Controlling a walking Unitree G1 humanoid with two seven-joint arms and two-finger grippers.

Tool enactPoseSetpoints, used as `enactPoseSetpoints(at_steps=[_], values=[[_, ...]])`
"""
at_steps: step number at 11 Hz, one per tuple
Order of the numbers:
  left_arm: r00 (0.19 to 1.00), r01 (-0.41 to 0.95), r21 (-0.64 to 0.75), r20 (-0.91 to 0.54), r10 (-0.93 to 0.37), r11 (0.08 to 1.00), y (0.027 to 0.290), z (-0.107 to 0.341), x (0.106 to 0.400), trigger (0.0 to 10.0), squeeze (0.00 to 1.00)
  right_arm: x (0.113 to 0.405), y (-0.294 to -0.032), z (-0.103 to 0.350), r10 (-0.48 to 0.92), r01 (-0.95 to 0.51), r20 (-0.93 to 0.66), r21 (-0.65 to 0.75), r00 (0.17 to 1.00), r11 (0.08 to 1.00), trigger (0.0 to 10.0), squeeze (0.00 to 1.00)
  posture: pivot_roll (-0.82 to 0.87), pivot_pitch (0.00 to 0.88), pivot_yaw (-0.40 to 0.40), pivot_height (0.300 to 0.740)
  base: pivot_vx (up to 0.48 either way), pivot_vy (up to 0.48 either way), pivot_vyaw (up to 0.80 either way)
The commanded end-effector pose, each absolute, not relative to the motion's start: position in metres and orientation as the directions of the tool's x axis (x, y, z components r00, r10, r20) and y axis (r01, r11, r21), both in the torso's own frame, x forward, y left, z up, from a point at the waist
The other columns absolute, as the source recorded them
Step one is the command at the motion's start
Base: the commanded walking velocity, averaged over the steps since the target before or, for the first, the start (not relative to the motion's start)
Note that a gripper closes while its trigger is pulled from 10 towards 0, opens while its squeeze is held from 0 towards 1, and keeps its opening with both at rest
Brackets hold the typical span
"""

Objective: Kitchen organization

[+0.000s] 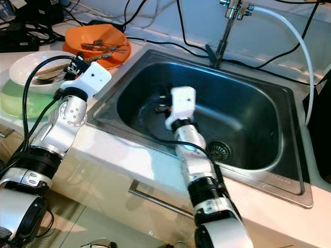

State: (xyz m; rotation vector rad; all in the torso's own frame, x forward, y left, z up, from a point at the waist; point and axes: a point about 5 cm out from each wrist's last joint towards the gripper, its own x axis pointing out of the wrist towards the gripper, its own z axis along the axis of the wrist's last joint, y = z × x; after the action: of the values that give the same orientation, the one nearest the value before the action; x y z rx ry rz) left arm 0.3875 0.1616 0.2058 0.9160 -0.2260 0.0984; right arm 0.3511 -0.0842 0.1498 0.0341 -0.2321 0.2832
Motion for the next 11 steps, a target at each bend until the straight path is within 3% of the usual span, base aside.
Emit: enactPoseSetpoints(at_steps=[1,3,4,5,6,7,8,11], values=[[0.966,-0.192,0.771,0.258,-0.022,0.608,0.1557,0.2115,0.3901,10.0,0.00,0.3511,-0.0924,0.1463,0.245,-0.254,0.226,0.012,0.943,0.967,10.0,0.00,0.05,0.057,-0.042,0.740,0.000,0.000,0.00],[0.966,-0.192,0.770,0.256,-0.019,0.608,0.1560,0.2108,0.3907,10.0,0.00,0.3518,-0.0937,0.1471,0.242,-0.250,0.226,0.009,0.944,0.968,10.0,0.00,0.05,0.058,-0.042,0.740,0.000,0.000,0.00],[0.967,-0.195,0.765,0.256,-0.013,0.614,0.1567,0.2108,0.3913,4.9,0.00,0.3526,-0.0936,0.1495,0.241,-0.249,0.231,0.008,0.943,0.968,10.0,0.00,0.05,0.060,-0.043,0.740,0.000,0.000,0.00],[0.967,-0.195,0.763,0.256,-0.011,0.616,0.1570,0.2107,0.3914,2.1,0.00,0.3527,-0.0935,0.1498,0.241,-0.250,0.232,0.008,0.942,0.968,10.0,0.00,0.05,0.061,-0.042,0.740,0.000,0.000,0.00],[0.967,-0.195,0.762,0.255,-0.009,0.618,0.1572,0.2104,0.3918,2.3,0.00,0.3526,-0.0934,0.1499,0.241,-0.250,0.233,0.009,0.942,0.968,10.0,0.00,0.05,0.061,-0.042,0.740,0.000,0.000,0.00],[0.967,-0.195,0.761,0.256,-0.010,0.619,0.1577,0.2101,0.3924,0.6,0.00,0.3525,-0.0933,0.1496,0.241,-0.249,0.232,0.009,0.942,0.968,10.0,0.00,0.05,0.059,-0.043,0.740,0.000,0.000,0.00],[0.966,-0.196,0.760,0.258,-0.011,0.620,0.1579,0.2104,0.3926,0.0,0.00,0.3525,-0.0933,0.1495,0.240,-0.249,0.232,0.009,0.943,0.968,10.0,0.00,0.05,0.060,-0.043,0.740,0.000,0.000,0.00],[0.959,-0.214,0.753,0.283,-0.012,0.622,0.1590,0.2157,0.3911,0.0,0.00,0.3527,-0.0930,0.1497,0.242,-0.250,0.232,0.009,0.942,0.968,10.0,0.00,0.05,0.060,-0.046,0.740,0.000,0.000,0.00]])
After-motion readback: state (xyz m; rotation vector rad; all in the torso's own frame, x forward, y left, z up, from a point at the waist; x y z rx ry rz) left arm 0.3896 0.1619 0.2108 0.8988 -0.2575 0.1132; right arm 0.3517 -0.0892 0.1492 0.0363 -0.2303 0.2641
